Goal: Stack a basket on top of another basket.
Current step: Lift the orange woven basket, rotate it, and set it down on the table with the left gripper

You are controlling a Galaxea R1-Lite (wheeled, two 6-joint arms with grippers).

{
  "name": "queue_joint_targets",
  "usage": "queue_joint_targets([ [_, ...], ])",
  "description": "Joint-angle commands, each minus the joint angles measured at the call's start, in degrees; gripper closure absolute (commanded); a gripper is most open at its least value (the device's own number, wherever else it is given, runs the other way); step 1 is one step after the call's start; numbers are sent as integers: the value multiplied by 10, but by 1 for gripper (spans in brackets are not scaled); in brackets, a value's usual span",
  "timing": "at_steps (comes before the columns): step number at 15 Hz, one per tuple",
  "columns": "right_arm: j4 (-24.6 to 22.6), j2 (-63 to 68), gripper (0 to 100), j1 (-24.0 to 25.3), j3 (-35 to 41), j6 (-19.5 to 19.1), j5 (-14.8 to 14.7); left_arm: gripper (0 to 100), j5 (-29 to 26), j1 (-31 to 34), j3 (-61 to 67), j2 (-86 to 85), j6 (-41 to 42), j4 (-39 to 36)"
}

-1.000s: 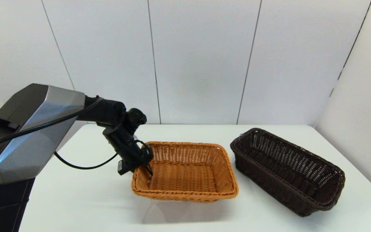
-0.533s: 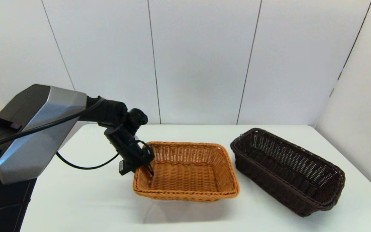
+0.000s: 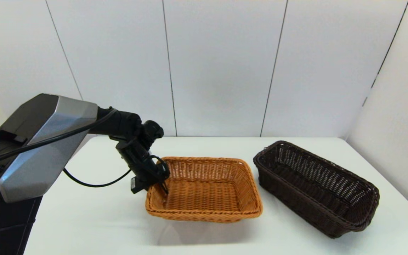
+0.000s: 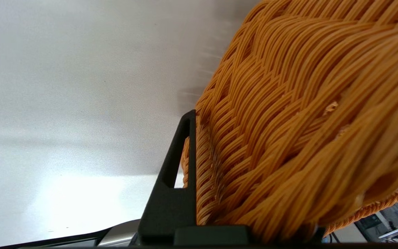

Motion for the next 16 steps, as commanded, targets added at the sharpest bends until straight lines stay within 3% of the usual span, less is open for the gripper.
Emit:
queue_joint_targets([
  [1, 0, 0, 0, 0, 0, 0, 0, 100, -1, 0, 0, 1, -3, 2],
  [4, 0, 0, 0, 0, 0, 0, 0, 100, -2, 0, 0, 1, -3, 3],
  [5, 0, 0, 0, 0, 0, 0, 0, 0, -2, 0, -1, 1, -4, 3],
  [16, 0, 0, 0, 0, 0, 0, 0, 0, -2, 0, 0, 0, -4, 3],
])
